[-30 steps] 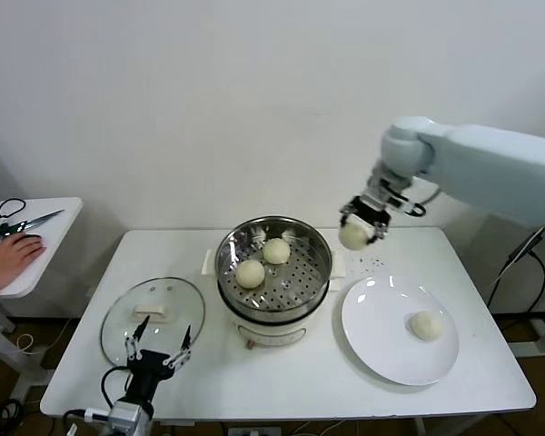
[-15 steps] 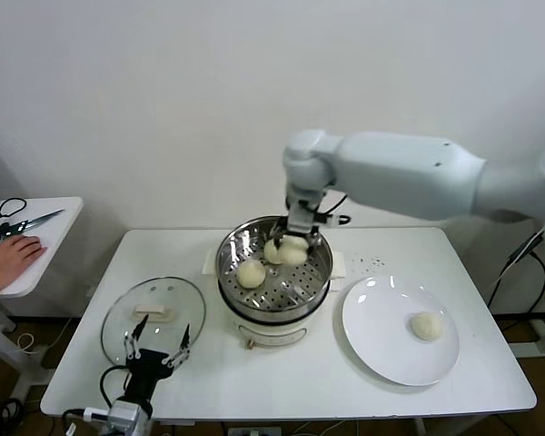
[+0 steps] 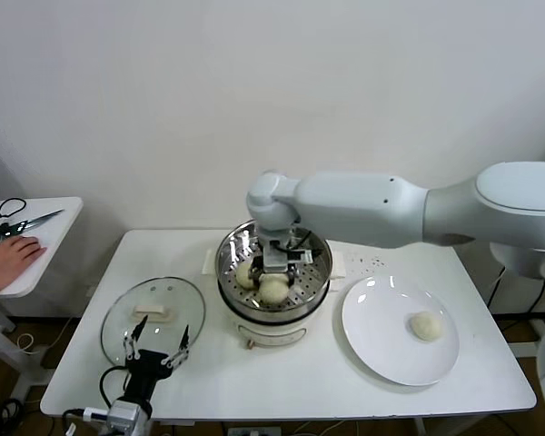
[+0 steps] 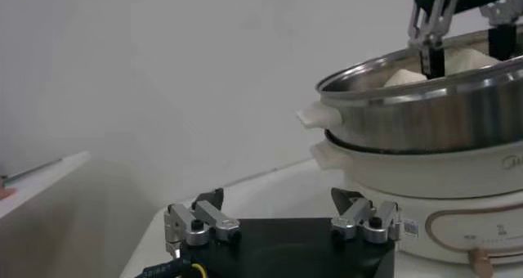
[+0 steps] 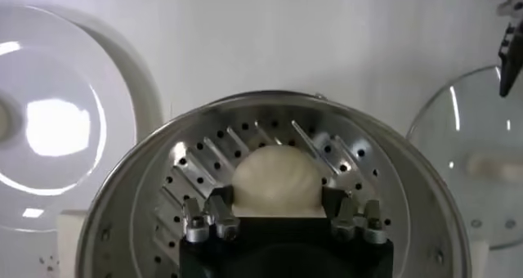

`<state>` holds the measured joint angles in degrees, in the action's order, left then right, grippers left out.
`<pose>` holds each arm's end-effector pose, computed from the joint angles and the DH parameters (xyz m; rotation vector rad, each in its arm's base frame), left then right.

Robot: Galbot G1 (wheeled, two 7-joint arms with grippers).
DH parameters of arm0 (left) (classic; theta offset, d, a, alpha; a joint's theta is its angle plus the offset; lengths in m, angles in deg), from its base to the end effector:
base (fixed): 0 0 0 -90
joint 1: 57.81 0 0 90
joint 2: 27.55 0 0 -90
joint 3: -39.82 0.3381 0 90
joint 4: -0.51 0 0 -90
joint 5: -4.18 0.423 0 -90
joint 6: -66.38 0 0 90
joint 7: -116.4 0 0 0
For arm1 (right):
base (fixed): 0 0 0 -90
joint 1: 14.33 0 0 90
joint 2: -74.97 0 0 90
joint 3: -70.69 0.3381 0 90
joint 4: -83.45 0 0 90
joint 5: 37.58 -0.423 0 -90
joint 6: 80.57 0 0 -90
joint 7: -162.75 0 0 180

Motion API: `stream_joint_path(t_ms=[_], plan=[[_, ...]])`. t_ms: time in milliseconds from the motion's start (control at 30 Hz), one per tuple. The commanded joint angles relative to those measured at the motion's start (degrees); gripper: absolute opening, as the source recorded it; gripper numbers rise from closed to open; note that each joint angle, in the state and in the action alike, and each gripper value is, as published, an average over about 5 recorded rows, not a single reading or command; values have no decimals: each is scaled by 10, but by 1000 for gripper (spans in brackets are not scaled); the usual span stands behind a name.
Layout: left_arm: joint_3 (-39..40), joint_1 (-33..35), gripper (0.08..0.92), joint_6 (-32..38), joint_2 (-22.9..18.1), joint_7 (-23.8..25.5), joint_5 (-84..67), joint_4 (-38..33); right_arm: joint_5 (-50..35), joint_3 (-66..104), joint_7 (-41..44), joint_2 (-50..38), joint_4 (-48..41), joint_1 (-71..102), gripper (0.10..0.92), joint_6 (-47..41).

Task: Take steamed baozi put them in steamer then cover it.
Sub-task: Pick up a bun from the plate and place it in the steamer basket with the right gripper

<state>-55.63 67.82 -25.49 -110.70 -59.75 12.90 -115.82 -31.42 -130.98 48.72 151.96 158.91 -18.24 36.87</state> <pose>0.2222 0.0537 -0.3378 -0.0786 -2.9084 -0.4364 0.5277 0.2707 -0.1155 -2.1281 -0.0201 -2.2913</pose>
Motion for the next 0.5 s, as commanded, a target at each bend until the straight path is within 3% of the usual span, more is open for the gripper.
stream_joint_path(t_ms=[33,333,500], plan=[[1,-1,823,-1,0,0,0,2,8,0,0,14,4,17,698,6],[3,-1,823,-1,-2,-1,2,3,-3,-3,-13,5,-7,13,814,0],[4,-1,823,-1,-3,-1,2,3,-3,11,-12,-8,-7,0,822,5]])
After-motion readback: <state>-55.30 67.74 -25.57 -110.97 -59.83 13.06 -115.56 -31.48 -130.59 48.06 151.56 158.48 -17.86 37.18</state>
